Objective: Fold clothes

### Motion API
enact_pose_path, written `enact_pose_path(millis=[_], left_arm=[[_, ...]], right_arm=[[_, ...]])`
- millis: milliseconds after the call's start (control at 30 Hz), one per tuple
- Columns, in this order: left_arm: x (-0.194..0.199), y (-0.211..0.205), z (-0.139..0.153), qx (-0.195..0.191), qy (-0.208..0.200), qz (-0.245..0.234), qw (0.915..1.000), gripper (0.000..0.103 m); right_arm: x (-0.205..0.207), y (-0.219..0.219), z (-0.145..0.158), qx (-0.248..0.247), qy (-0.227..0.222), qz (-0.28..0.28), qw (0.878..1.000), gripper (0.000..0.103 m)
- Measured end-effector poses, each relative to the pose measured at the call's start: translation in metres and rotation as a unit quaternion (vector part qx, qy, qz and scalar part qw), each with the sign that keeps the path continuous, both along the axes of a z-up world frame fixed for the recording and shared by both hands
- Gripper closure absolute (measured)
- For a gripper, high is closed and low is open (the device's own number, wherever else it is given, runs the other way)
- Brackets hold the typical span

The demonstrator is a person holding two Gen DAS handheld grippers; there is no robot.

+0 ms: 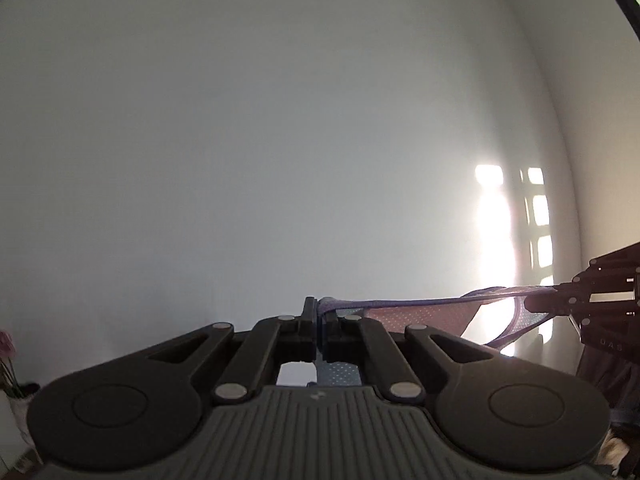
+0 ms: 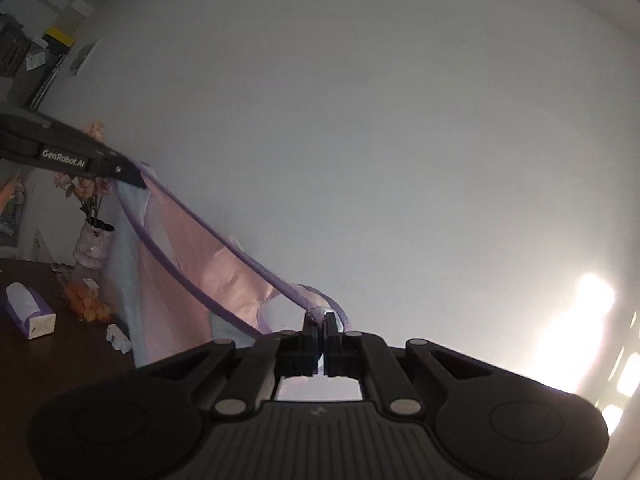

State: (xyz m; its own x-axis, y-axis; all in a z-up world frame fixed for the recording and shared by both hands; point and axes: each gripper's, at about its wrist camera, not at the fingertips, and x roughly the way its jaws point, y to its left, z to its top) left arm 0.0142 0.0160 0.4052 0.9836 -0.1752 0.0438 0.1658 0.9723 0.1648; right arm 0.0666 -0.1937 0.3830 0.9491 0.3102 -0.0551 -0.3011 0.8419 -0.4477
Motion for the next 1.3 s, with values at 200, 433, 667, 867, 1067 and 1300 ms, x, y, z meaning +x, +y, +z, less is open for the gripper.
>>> enact_pose_path(millis=[200,433,667,867,1067,1300], left_arm=[[-0.058,-0.001,-0.107,0.019,0.096,-0.01,0.9952,0.101],[-0.1,-0.001,-0.324,-0.044,0.314,-0.047,0.9471,0.101],[-0.18,0.047,-0.371,-0.138,0.406,-0.115,0.8961,0.035],[-0.102,0.07,-0.34,-0.133,0.379,-0.051,0.9142,0.016],[-0.035,0.034,-0.376,-0.075,0.406,-0.006,0.9108,0.026],[-0.015,0.012,-0.388,-0.016,0.381,0.017,0.9241,0.096]], right_arm=[[-0.044,0.001,-0.053,-0.01,0.056,0.022,0.998,0.102],[-0.077,-0.006,-0.25,-0.022,0.251,0.032,0.967,0.102],[-0.169,-0.049,-0.339,0.015,0.397,0.067,0.915,0.092],[-0.158,-0.063,-0.3,0.077,0.356,0.095,0.926,0.065],[-0.039,-0.01,-0.327,0.054,0.351,0.031,0.934,0.072],[0.015,0.001,-0.362,0.095,0.38,-0.008,0.92,0.1]])
